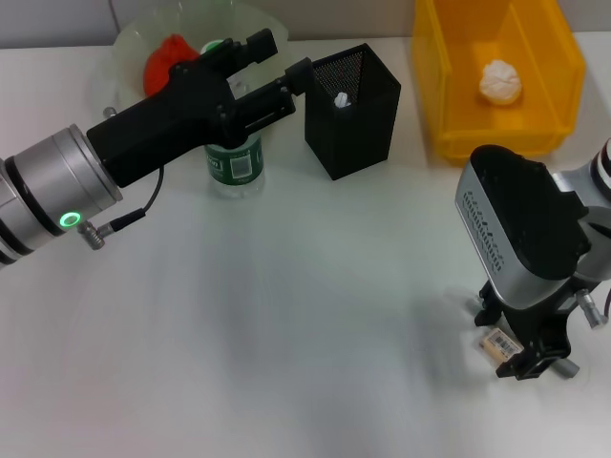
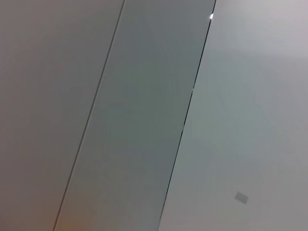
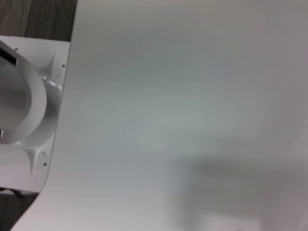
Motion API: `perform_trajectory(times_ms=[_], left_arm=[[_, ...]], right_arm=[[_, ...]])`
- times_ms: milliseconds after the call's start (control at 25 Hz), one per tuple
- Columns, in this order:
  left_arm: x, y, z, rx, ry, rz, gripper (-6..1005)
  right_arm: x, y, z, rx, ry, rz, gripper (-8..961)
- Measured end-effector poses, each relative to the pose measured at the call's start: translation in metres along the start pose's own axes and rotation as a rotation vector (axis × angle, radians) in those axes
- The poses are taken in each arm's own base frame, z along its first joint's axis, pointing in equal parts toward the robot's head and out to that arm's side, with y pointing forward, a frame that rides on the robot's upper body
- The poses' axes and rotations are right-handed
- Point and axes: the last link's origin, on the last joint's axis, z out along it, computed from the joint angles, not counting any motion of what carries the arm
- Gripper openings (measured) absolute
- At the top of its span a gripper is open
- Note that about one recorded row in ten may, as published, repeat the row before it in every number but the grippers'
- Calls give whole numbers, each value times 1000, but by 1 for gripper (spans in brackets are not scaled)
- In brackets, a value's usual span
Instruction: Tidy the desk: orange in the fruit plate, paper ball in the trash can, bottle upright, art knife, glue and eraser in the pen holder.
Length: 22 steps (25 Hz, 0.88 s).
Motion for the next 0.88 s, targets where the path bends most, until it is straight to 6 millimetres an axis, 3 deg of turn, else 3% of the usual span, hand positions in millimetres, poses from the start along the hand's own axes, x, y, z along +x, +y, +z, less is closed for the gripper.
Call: perform_trajectory(times_ms=[880], left_arm=[[-2, 0, 0, 7, 8, -10, 724]], right_arm=[[3, -2, 11, -38, 64, 46, 589]])
